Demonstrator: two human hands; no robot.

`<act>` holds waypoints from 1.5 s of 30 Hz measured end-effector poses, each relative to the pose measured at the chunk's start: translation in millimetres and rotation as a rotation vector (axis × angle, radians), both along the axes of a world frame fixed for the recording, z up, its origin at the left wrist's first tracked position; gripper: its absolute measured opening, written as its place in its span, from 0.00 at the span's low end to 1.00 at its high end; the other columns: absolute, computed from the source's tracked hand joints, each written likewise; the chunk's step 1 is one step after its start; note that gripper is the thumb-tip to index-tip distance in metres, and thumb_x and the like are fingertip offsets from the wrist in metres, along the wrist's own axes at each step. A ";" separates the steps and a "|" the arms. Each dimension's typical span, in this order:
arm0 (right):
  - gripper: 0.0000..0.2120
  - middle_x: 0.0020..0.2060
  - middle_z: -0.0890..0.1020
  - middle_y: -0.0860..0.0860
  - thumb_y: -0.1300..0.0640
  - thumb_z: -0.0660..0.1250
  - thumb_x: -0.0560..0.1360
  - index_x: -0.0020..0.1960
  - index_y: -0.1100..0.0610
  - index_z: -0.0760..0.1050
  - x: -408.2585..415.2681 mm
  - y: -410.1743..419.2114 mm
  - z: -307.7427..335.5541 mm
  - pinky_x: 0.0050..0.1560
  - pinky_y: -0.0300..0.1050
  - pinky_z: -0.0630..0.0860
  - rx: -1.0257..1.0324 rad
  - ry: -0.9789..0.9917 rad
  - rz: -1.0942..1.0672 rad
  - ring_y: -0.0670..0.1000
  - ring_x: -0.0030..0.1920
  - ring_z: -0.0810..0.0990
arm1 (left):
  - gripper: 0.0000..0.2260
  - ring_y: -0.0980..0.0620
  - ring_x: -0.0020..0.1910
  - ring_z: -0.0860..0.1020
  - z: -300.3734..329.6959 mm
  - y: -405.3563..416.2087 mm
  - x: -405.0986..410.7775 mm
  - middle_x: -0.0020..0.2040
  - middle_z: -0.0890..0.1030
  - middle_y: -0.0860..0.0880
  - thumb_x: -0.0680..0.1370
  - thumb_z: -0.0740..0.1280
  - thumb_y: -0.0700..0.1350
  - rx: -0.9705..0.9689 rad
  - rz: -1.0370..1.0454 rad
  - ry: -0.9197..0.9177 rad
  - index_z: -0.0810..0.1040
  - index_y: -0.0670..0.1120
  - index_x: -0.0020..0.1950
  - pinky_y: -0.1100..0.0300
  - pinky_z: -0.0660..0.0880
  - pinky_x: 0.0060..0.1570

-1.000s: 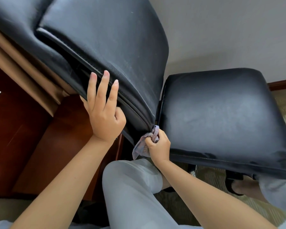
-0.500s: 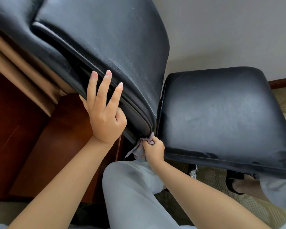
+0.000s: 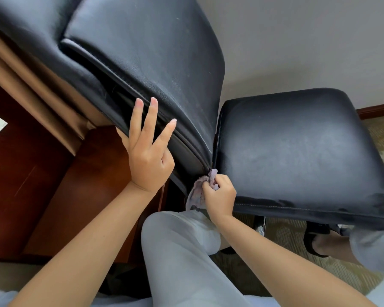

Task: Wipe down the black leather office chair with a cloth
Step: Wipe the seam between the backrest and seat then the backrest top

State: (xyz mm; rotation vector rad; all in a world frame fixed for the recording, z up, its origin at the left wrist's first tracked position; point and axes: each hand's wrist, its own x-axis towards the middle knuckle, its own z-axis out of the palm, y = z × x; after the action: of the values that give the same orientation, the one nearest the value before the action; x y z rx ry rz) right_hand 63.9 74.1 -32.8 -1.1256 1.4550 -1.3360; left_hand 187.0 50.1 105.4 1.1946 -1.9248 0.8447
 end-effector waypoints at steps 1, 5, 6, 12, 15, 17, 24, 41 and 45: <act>0.13 0.34 0.72 0.53 0.68 0.67 0.71 0.31 0.62 0.68 -6.0 -0.6 2.8 0.33 0.32 0.65 -0.052 0.010 0.007 0.45 0.32 0.67 | 0.22 0.44 0.76 0.56 -0.3 0.9 -1.6 0.69 0.67 0.39 0.76 0.49 0.33 -0.001 0.002 0.004 0.77 0.44 0.59 0.23 0.63 0.55; 0.10 0.33 0.73 0.52 0.65 0.67 0.73 0.34 0.63 0.71 -23.5 -1.5 5.2 0.34 0.33 0.65 -0.128 0.069 0.091 0.46 0.33 0.69 | 0.23 0.35 0.71 0.62 -0.9 5.9 -8.1 0.67 0.71 0.36 0.71 0.54 0.27 -0.004 0.054 0.026 0.80 0.44 0.56 0.23 0.61 0.56; 0.11 0.31 0.72 0.51 0.64 0.67 0.73 0.33 0.62 0.70 -24.9 -0.2 5.6 0.33 0.33 0.64 -0.089 0.056 0.110 0.46 0.32 0.67 | 0.23 0.35 0.70 0.62 -0.8 7.9 -10.2 0.67 0.71 0.36 0.70 0.55 0.26 -0.002 0.064 0.035 0.81 0.44 0.55 0.22 0.60 0.56; 0.15 0.36 0.74 0.50 0.61 0.64 0.75 0.31 0.53 0.67 -14.9 9.0 15.2 0.37 0.38 0.66 0.113 -0.043 0.086 0.45 0.35 0.70 | 0.22 0.37 0.71 0.61 1.3 19.6 -17.8 0.68 0.70 0.36 0.69 0.56 0.27 0.030 0.124 0.051 0.82 0.44 0.53 0.22 0.53 0.60; 0.11 0.39 0.76 0.52 0.60 0.63 0.77 0.35 0.55 0.70 -12.5 11.5 14.5 0.40 0.39 0.67 0.149 -0.006 0.093 0.48 0.39 0.73 | 0.21 0.38 0.71 0.62 1.4 22.7 -18.1 0.67 0.71 0.36 0.70 0.56 0.28 0.028 0.130 0.007 0.82 0.43 0.52 0.26 0.51 0.62; 0.11 0.39 0.76 0.53 0.60 0.62 0.77 0.36 0.57 0.71 -11.1 10.2 8.5 0.40 0.41 0.68 0.236 0.001 0.139 0.50 0.40 0.75 | 0.21 0.38 0.71 0.63 2.2 23.8 -19.4 0.67 0.72 0.36 0.69 0.56 0.27 0.025 0.128 -0.012 0.83 0.43 0.51 0.27 0.50 0.62; 0.09 0.36 0.78 0.53 0.59 0.62 0.78 0.40 0.59 0.75 -2.0 18.1 -6.6 0.41 0.40 0.69 0.515 -0.117 0.204 0.51 0.41 0.76 | 0.22 0.43 0.74 0.60 -2.1 32.3 -27.0 0.65 0.74 0.38 0.69 0.57 0.26 -0.036 0.105 -0.054 0.81 0.46 0.51 0.29 0.47 0.64; 0.08 0.46 0.75 0.53 0.59 0.62 0.77 0.52 0.63 0.75 0.9 44.5 2.8 0.49 0.47 0.74 -0.311 0.240 0.331 0.51 0.48 0.73 | 0.14 0.42 0.67 0.71 5.3 48.5 -16.4 0.63 0.77 0.43 0.81 0.57 0.32 -0.024 0.013 -0.181 0.80 0.46 0.50 0.30 0.61 0.62; 0.09 0.50 0.75 0.53 0.62 0.62 0.78 0.56 0.63 0.74 -0.7 45.5 -17.1 0.50 0.46 0.75 -0.270 0.318 0.374 0.51 0.50 0.74 | 0.16 0.42 0.67 0.71 2.3 42.6 -16.7 0.62 0.78 0.44 0.76 0.61 0.27 -0.084 0.025 -0.179 0.78 0.48 0.50 0.32 0.56 0.66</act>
State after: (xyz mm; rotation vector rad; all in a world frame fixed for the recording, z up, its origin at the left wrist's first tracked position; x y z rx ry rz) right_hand 63.3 119.6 -49.9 -1.7564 1.2168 -1.1426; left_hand 170.3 92.6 107.7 1.1275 -1.9980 1.0665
